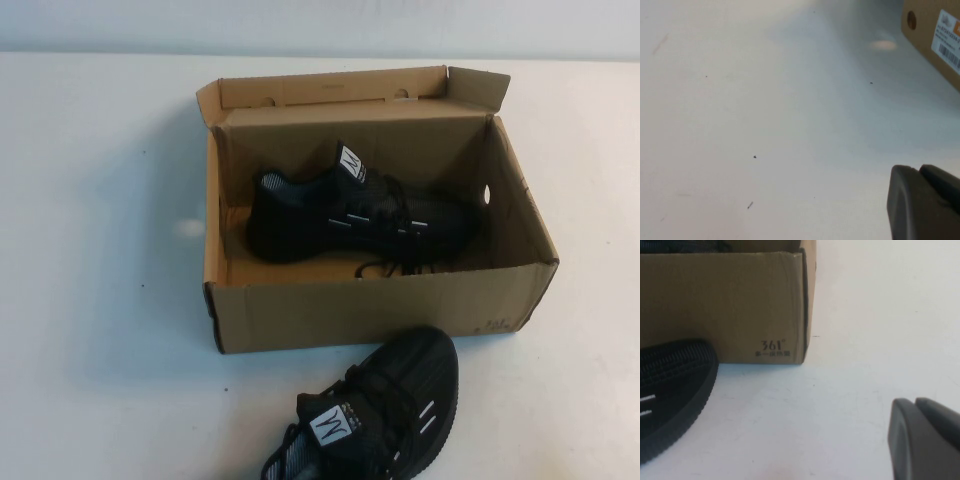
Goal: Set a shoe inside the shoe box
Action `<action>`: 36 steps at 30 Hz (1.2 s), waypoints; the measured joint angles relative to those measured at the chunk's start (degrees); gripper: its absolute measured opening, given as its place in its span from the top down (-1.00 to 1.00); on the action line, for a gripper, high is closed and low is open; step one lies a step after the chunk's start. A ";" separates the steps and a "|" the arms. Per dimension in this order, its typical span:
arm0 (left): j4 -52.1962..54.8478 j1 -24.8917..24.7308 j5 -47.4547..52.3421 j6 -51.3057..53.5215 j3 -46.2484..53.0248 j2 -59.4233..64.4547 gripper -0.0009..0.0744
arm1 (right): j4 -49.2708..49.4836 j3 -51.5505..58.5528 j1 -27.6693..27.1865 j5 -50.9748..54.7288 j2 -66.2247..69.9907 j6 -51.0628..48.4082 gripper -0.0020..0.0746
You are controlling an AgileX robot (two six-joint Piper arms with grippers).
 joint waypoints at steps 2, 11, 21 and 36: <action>0.00 0.00 0.00 0.00 0.00 0.00 0.98 | 0.00 0.00 0.00 0.00 0.00 0.00 0.99; 0.00 0.00 0.00 0.00 0.00 0.00 0.98 | 0.00 0.00 0.00 0.00 0.00 0.00 0.99; 0.00 0.00 0.00 0.00 0.00 0.00 0.98 | 0.09 0.00 0.00 -0.10 0.00 0.00 0.99; 1.91 0.00 -3.34 0.42 0.09 0.00 0.98 | 0.85 0.00 0.00 -0.34 0.00 0.00 0.99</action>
